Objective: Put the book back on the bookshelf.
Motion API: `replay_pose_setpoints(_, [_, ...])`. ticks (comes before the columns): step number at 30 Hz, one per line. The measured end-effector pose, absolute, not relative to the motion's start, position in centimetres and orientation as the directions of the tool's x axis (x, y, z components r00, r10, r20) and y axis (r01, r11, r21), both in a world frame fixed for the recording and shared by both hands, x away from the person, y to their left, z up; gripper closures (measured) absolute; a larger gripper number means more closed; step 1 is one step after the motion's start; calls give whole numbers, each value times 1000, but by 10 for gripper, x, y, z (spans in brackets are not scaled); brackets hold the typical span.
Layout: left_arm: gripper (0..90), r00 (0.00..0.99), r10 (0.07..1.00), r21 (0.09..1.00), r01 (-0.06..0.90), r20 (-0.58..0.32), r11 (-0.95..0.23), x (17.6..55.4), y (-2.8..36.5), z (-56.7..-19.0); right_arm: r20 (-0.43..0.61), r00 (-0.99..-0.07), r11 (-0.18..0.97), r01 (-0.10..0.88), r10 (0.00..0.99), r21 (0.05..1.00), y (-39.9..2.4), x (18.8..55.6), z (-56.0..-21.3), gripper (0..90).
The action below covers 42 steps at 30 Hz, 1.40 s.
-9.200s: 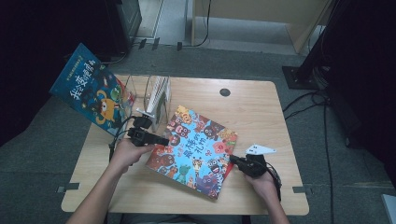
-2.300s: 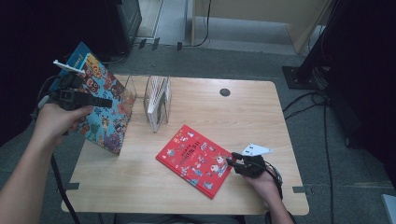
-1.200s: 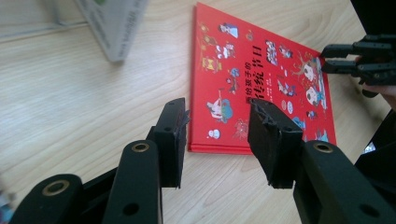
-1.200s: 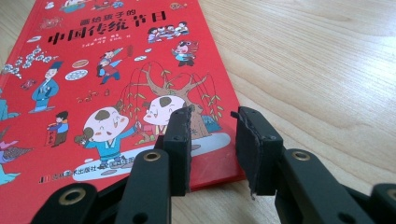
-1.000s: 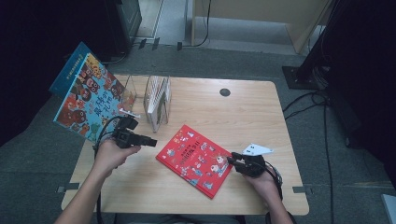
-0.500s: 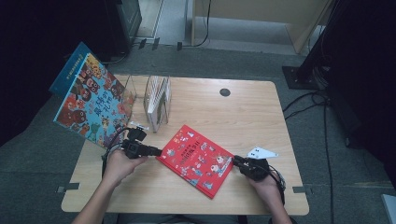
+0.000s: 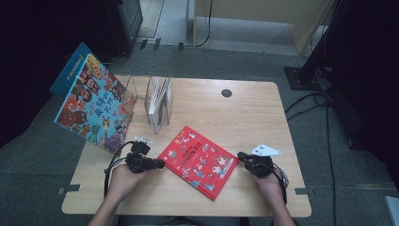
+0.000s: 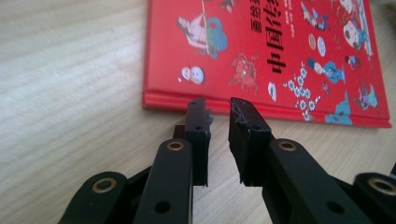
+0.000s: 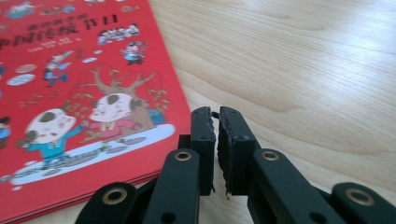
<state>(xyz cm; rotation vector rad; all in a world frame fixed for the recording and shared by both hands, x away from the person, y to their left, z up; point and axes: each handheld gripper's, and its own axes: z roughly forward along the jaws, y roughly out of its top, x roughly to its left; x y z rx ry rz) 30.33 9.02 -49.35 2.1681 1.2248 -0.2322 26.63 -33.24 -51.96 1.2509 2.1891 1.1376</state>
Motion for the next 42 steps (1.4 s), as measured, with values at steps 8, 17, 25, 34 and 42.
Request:
replay_pose_setpoints(8, [777,556,711,457,813,-429,-360,301,84,-497,71,-532,293,567,844,770,-328,278,-525,878])
replay_pose_setpoints(17, [776,539,734,475,815,-414,-330,315,77,-499,77,-589,331,552,805,766,-302,275,-524,900])
replay_pose_setpoints(25, [775,522,725,472,828,-449,-304,333,69,-504,89,-601,333,552,794,764,-286,276,-524,900])
replay_pose_setpoints(34, [812,520,718,472,830,-462,-297,345,66,-505,108,-569,298,572,815,764,-281,274,-524,900])
replay_pose_setpoints(42, [843,522,717,486,825,-462,-287,353,62,-505,123,-552,275,582,825,765,-282,271,-525,900])
